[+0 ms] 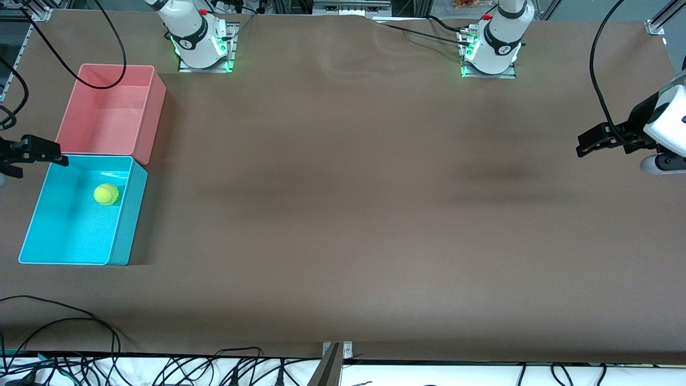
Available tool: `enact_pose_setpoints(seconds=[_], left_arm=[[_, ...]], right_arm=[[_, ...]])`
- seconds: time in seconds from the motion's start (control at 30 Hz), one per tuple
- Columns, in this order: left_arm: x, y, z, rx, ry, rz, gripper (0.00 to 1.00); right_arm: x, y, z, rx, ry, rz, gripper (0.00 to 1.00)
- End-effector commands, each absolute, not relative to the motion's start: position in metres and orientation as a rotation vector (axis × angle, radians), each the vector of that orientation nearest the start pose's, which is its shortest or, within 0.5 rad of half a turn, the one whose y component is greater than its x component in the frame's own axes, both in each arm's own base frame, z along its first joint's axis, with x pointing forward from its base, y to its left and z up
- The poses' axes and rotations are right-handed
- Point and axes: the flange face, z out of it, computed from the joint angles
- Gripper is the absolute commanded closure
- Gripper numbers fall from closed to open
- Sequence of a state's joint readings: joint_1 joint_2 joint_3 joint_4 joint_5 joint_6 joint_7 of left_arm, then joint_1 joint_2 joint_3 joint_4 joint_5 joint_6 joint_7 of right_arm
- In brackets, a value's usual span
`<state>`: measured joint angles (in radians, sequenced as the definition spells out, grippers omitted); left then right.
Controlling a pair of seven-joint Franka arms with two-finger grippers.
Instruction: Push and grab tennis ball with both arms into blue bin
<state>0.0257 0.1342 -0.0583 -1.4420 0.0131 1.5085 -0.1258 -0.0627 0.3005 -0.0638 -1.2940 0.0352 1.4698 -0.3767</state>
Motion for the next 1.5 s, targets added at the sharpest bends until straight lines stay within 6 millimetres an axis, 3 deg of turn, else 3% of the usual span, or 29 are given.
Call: enact_pose_setpoints(seconds=[0.0,0.17,0.4,0.5,0.83,1.07,1.47], left_arm=[[0.583,-0.015,0.605,-3.119,-0.118,0.103,0.0],[0.583,-0.015,0.605,-3.119,-0.118,0.103,0.0],[0.583,-0.015,0.605,-3.118,-0.119,0.103,0.0],[0.583,-0.015,0.605,-3.119,-0.118,0.103,0.0],[0.583,-0.015,0.605,-3.118,-0.119,0.103,0.0],[0.583,-0.015,0.605,-3.119,-0.118,0.103,0.0],[0.583,-0.015,0.605,-3.119,-0.118,0.103,0.0]], right_arm=[[0.611,-0.056,0.584,-3.05,-0.28,0.24,0.0],[0.593,-0.042,0.589,-3.063,-0.243,0.249,0.0],[0.541,-0.031,0.581,-3.107,-0.24,0.099,0.0],[0.531,-0.03,0.577,-3.113,-0.164,0.116,0.0],[0.537,-0.007,0.581,-3.202,-0.279,0.141,0.0],[0.55,-0.007,0.588,-3.157,-0.242,0.133,0.0],[0.55,-0.004,0.589,-3.156,-0.254,0.13,0.0]])
